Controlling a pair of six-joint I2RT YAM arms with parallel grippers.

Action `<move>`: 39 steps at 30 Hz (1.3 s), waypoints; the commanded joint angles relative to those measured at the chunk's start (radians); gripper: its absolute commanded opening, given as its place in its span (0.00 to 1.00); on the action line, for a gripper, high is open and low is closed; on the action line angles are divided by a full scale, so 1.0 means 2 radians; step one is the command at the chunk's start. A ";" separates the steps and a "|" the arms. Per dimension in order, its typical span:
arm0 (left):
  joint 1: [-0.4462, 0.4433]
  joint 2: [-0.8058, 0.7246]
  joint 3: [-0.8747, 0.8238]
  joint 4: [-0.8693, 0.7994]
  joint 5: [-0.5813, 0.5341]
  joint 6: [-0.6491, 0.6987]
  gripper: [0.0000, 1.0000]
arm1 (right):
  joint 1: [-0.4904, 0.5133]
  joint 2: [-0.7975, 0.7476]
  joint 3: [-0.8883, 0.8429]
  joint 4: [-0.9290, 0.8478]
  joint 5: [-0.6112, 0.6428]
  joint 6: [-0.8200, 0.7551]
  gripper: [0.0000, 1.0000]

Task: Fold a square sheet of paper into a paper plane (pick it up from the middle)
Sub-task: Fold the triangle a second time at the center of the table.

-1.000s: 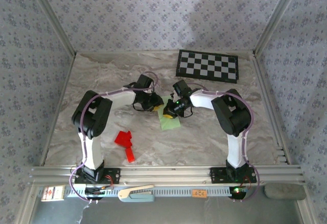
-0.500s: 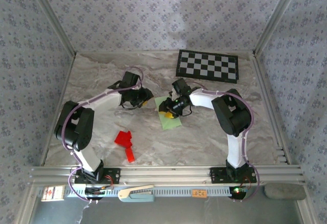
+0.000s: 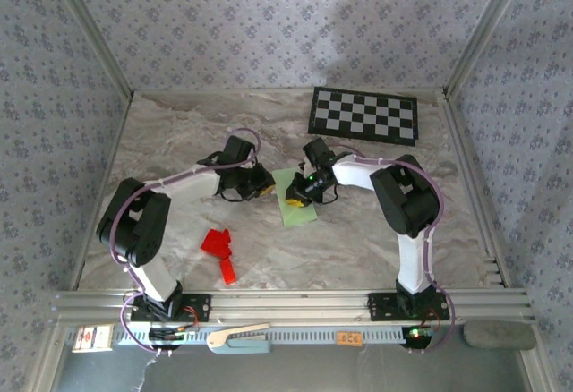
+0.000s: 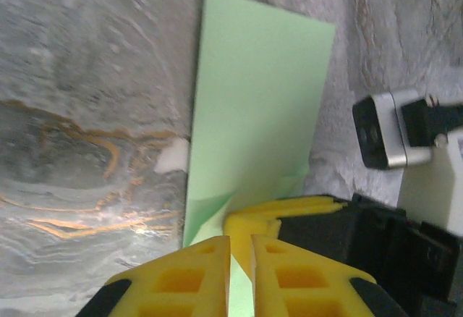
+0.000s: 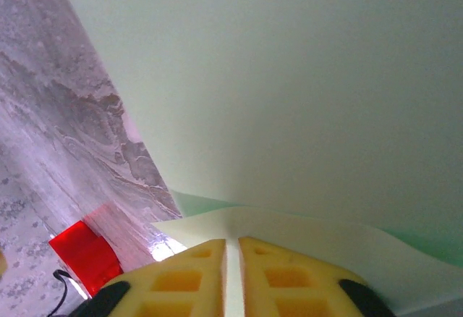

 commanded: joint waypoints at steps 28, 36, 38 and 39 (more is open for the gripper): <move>-0.037 0.093 0.037 -0.033 -0.002 0.033 0.03 | -0.001 0.003 0.004 -0.019 0.018 -0.004 0.07; -0.038 0.108 0.047 -0.061 -0.009 0.041 0.02 | -0.006 -0.028 0.002 -0.001 0.007 -0.008 0.09; -0.038 0.109 0.049 -0.066 -0.011 0.045 0.02 | -0.009 -0.042 0.001 0.001 0.010 -0.013 0.09; -0.038 0.110 0.051 -0.068 -0.012 0.047 0.02 | -0.009 -0.048 0.001 0.000 0.014 -0.017 0.09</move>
